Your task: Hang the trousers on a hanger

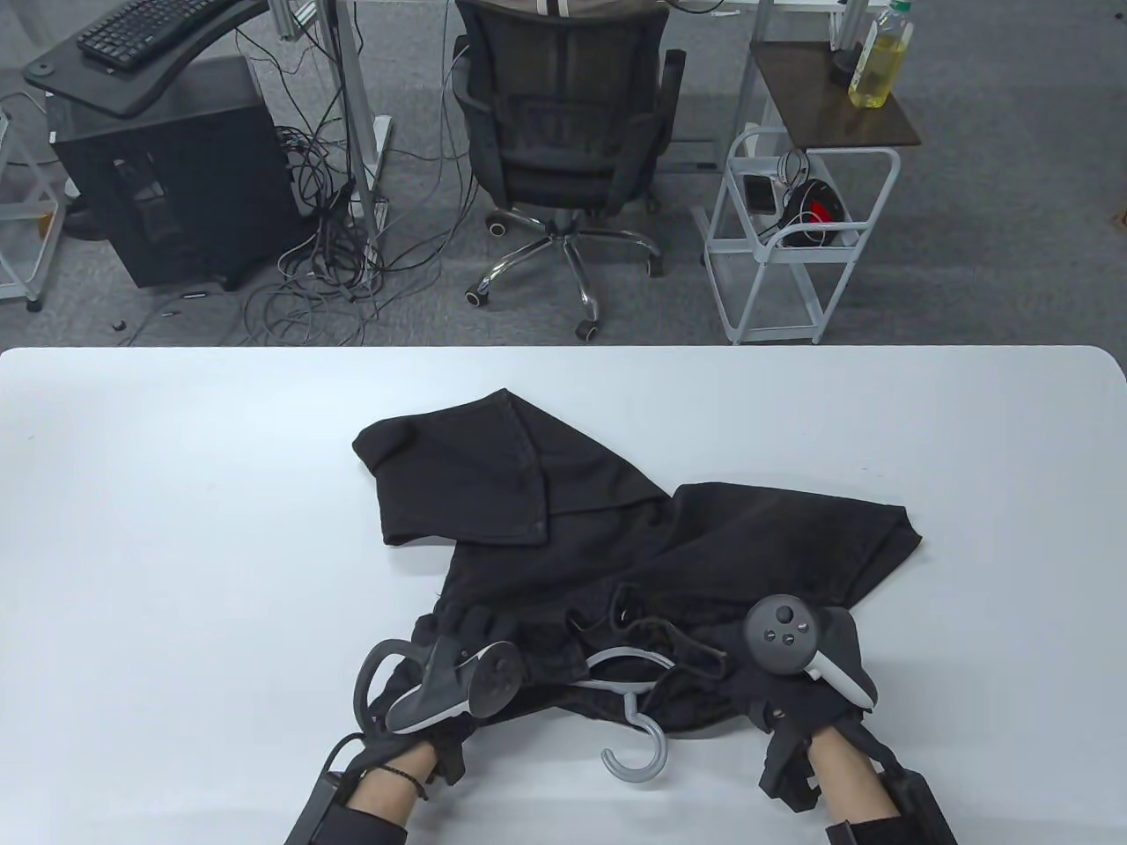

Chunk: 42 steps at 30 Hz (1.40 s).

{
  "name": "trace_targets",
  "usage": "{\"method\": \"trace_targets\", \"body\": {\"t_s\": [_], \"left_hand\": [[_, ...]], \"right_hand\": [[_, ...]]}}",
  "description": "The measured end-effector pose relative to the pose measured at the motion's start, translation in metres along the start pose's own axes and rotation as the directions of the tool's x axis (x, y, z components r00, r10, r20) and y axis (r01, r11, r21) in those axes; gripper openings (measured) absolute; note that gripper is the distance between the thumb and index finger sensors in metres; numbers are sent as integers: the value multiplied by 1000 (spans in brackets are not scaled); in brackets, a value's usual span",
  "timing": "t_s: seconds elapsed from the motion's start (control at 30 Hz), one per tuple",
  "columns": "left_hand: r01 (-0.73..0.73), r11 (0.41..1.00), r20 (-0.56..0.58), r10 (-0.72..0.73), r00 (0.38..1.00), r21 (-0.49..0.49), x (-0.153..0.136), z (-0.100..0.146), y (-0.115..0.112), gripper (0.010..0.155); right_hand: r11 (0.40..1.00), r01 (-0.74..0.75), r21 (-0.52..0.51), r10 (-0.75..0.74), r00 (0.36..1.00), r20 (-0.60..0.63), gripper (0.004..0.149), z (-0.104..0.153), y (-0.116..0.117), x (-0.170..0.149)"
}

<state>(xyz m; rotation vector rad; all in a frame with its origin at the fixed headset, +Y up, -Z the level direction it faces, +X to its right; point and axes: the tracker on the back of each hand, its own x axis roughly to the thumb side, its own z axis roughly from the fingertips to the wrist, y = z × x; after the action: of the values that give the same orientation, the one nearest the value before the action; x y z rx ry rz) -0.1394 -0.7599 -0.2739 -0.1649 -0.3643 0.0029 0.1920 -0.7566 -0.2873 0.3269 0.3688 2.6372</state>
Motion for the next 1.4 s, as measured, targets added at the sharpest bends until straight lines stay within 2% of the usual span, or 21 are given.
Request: {"method": "trace_targets", "body": {"t_s": [0.1, 0.17, 0.27, 0.37, 0.57, 0.77, 0.93, 1.13, 1.4], "left_hand": [[-120, 990, 35, 122, 992, -74, -7, 5, 6, 77], [-174, 982, 52, 178, 983, -74, -11, 9, 10, 80], [-208, 977, 85, 211, 974, -47, -15, 19, 21, 85], [-234, 972, 116, 232, 966, 4, -13, 25, 31, 89], [-246, 961, 164, 225, 961, 124, -11, 31, 40, 88], [-257, 922, 170, 215, 962, 289, -14, 39, 49, 79], [-243, 887, 156, 196, 968, 393, -17, 44, 53, 77], [-196, 877, 106, 166, 980, 438, -24, 45, 53, 79], [-190, 886, 75, 175, 982, 423, -33, 43, 50, 82]], "right_hand": [[999, 45, 4, -45, 999, 30, 63, 4, -5, 0], [997, 75, 19, -76, 995, 63, 75, 7, -9, 0], [995, 98, 6, -98, 988, 122, 87, 14, -16, 5], [994, 103, -33, -96, 982, 165, 91, 20, -23, 9], [981, 153, -115, -124, 967, 224, 88, 27, -33, 13], [933, 223, -282, -143, 950, 277, 85, 37, -46, 14], [898, 178, -401, -88, 968, 234, 80, 43, -52, 14], [883, 139, -449, -70, 983, 168, 79, 44, -54, 9], [882, 93, -462, -73, 995, 61, 81, 42, -56, -2]]}}
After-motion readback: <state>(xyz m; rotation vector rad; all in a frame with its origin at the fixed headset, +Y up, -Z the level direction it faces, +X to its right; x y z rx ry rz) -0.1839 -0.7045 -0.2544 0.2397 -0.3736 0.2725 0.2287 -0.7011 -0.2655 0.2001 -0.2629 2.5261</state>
